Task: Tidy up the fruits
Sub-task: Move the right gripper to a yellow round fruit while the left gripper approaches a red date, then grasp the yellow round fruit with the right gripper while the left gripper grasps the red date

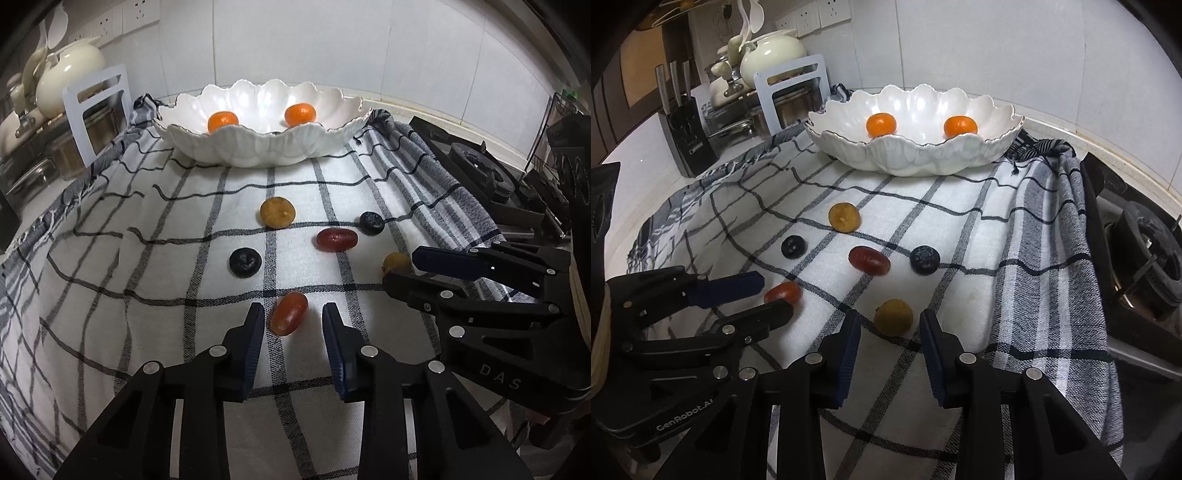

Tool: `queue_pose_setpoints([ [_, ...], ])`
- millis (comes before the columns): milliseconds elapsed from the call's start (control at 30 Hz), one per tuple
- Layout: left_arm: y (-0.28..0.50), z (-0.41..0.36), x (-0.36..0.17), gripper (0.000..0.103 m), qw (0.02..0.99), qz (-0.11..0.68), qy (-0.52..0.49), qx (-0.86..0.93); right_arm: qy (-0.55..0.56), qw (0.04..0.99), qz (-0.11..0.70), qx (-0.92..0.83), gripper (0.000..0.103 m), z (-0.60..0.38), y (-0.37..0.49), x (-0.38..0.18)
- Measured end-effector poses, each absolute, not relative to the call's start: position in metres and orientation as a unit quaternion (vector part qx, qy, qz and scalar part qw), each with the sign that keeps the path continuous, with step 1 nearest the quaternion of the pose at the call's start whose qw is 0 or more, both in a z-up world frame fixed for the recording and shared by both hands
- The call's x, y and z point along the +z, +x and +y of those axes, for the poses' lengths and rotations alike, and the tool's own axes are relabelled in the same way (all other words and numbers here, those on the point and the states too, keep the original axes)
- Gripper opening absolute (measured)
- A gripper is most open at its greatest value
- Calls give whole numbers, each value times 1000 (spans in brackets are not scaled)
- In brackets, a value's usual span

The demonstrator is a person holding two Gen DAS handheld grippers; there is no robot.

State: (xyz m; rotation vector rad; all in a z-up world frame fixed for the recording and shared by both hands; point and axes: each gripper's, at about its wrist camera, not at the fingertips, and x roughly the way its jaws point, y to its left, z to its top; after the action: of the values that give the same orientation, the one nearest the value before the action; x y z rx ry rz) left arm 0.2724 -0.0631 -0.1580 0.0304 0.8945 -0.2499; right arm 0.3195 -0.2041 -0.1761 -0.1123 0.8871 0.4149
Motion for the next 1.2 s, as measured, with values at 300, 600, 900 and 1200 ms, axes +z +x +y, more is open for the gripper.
queue_pose_setpoints([
  [300, 277, -61, -165, 23, 891, 437, -2, -119, -42, 877, 435, 198, 29, -205, 327, -184],
  [600, 278, -57, -165, 19, 891, 437, -14, -120, -44, 880, 431, 196, 25, -204, 326, -184],
  [900, 272, -53, -149, 18, 898, 422, -26, -123, -37, 888, 415, 195, 25, -203, 316, -167],
  [1200, 268, -45, -120, 18, 913, 388, -31, -124, -33, 904, 382, 189, 25, -202, 308, -138],
])
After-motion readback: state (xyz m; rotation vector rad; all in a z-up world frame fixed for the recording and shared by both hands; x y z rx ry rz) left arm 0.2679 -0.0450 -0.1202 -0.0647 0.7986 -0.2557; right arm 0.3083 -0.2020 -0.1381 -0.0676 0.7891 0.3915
